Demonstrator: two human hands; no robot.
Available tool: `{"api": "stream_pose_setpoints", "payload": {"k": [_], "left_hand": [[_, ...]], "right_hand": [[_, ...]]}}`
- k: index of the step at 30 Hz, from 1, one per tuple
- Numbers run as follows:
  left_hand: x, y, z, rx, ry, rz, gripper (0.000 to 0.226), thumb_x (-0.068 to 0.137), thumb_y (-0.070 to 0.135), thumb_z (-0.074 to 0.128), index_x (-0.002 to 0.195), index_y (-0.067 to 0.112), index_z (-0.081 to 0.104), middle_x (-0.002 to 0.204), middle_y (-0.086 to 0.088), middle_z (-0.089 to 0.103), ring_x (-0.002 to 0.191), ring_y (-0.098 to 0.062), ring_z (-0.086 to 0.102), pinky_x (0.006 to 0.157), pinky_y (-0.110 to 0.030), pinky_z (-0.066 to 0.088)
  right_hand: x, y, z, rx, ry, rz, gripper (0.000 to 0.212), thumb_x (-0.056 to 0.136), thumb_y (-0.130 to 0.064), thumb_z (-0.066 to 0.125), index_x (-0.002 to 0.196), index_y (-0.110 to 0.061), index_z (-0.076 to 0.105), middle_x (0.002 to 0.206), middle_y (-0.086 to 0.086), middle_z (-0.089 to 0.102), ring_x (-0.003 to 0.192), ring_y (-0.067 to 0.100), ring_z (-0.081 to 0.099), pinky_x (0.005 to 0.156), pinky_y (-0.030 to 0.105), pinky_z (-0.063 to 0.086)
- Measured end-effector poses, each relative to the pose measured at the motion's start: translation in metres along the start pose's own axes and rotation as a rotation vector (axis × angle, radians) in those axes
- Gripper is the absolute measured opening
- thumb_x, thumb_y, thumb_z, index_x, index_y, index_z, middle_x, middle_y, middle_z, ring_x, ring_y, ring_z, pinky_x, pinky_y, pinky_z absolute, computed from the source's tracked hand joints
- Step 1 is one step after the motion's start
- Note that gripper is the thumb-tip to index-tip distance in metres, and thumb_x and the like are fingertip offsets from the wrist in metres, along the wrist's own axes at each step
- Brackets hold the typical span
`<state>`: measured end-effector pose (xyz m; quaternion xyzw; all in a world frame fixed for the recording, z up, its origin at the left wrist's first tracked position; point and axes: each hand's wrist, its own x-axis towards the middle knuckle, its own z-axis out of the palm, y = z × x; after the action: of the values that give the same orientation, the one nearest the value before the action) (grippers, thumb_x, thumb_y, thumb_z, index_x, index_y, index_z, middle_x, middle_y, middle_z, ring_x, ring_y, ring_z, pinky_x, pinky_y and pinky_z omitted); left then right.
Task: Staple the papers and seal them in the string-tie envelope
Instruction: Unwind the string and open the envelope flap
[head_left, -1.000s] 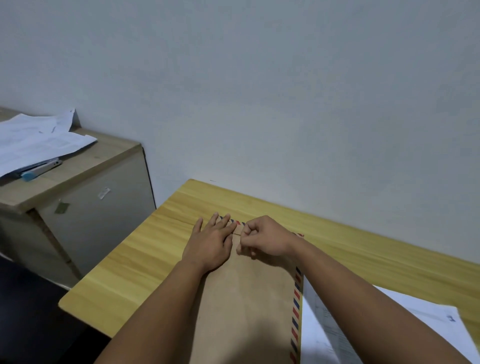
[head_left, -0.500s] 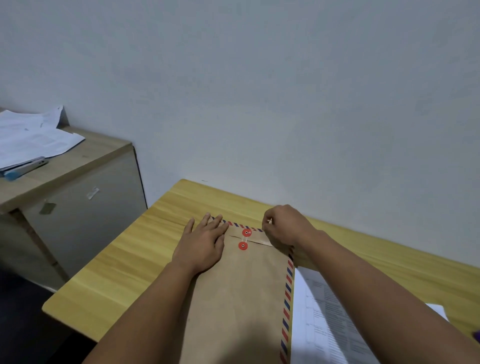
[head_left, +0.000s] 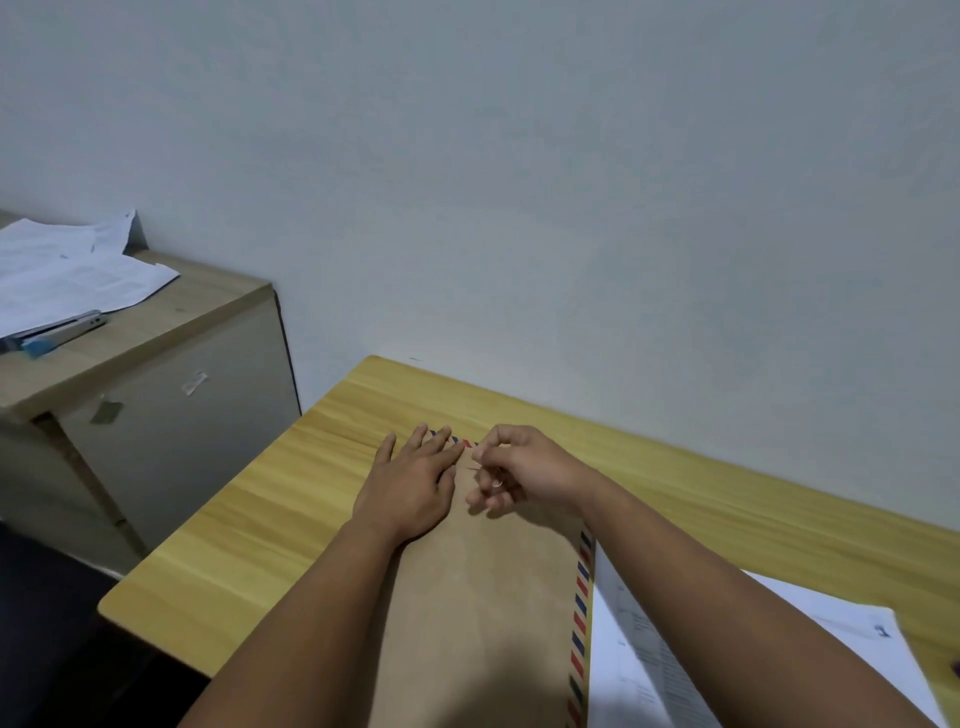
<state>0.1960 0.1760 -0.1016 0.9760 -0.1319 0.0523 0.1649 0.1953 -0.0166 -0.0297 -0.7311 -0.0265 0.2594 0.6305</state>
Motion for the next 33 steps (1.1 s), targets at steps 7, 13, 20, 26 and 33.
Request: {"api": "stream_pose_setpoints", "payload": {"k": [7, 13, 20, 26, 33], "left_hand": [[0.000, 0.004, -0.002, 0.005, 0.004, -0.008, 0.051, 0.106, 0.039, 0.028, 0.156, 0.038, 0.031, 0.167, 0.013, 0.020, 0.157, -0.013, 0.005, 0.126, -0.050, 0.002], [0.001, 0.004, -0.002, -0.023, 0.004, -0.007, 0.050, 0.106, 0.039, 0.028, 0.156, 0.039, 0.032, 0.167, 0.013, 0.020, 0.157, -0.012, 0.005, 0.126, -0.050, 0.000], [0.002, 0.003, -0.001, -0.005, 0.002, 0.000, 0.051, 0.105, 0.039, 0.027, 0.156, 0.039, 0.032, 0.167, 0.013, 0.021, 0.157, -0.013, 0.005, 0.125, -0.052, 0.001], [0.002, 0.001, -0.001, 0.013, 0.008, 0.009, 0.051, 0.105, 0.039, 0.028, 0.155, 0.039, 0.032, 0.167, 0.012, 0.023, 0.157, -0.014, 0.006, 0.125, -0.054, 0.003], [0.001, 0.002, 0.000, 0.012, 0.008, -0.006, 0.051, 0.104, 0.037, 0.030, 0.155, 0.038, 0.034, 0.167, 0.012, 0.022, 0.157, -0.014, 0.006, 0.125, -0.053, 0.004]], "right_hand": [[-0.014, 0.010, -0.029, -0.722, 0.256, -0.103, 0.022, 0.086, -0.034, 0.075, 0.107, -0.028, 0.070, 0.109, -0.006, 0.068, 0.101, 0.015, 0.063, 0.089, 0.034, 0.050], [0.005, 0.003, -0.052, -1.263, 0.292, -0.120, 0.016, 0.095, -0.019, 0.067, 0.106, -0.016, 0.078, 0.113, 0.004, 0.073, 0.103, 0.023, 0.068, 0.080, 0.029, 0.051], [0.035, -0.016, -0.052, -1.277, 0.407, -0.174, 0.020, 0.093, -0.014, 0.057, 0.085, -0.015, 0.075, 0.090, 0.001, 0.075, 0.084, 0.022, 0.070, 0.078, 0.038, 0.061], [0.034, -0.030, -0.014, -0.514, 0.243, -0.198, 0.013, 0.098, 0.001, 0.056, 0.088, 0.002, 0.066, 0.086, 0.018, 0.075, 0.059, 0.012, 0.063, 0.055, 0.023, 0.050], [0.003, -0.011, -0.001, -0.451, -0.004, 0.017, 0.008, 0.101, -0.003, 0.056, 0.095, -0.005, 0.061, 0.068, 0.009, 0.064, 0.055, 0.017, 0.057, 0.050, 0.022, 0.046]]}}
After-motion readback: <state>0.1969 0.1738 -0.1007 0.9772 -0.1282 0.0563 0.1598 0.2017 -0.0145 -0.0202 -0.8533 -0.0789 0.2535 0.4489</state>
